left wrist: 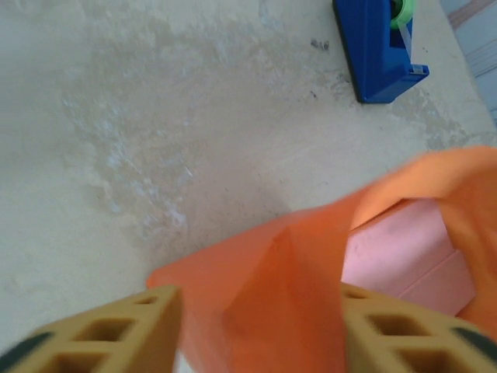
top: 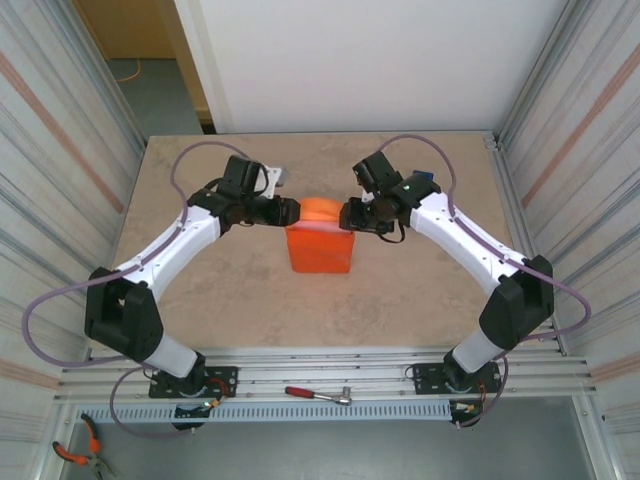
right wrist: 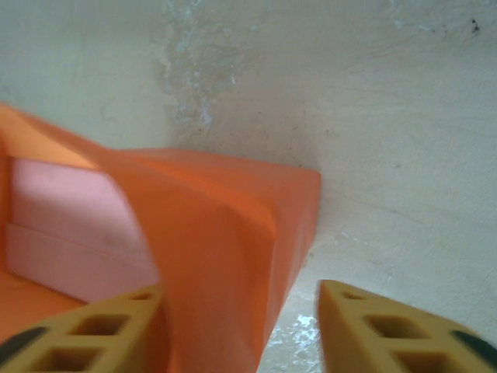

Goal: Wrap the gift box in paper
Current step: Place the gift box at the center of the table, then fold the wrapping paper for the gift box.

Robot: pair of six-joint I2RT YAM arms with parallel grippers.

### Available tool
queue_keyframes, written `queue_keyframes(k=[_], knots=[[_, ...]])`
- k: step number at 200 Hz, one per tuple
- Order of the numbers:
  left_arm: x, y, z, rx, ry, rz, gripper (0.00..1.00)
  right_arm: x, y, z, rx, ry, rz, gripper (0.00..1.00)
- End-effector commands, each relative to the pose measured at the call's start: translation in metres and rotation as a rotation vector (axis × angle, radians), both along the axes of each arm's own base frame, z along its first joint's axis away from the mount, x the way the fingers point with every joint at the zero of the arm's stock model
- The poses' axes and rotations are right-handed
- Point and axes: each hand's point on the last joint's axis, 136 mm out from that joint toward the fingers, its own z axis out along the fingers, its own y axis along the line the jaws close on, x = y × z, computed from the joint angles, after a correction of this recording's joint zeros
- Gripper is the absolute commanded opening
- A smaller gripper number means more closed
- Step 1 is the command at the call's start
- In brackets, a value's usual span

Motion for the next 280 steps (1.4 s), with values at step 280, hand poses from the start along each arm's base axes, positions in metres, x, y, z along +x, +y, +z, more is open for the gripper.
queue_keyframes(k=[280], knots=[[-0.038,-0.018,0.009,-0.027,-0.588,0.083,0.99,-0.057,-0.034,-0.021,0.241,-0.324,-0.008,0.99]])
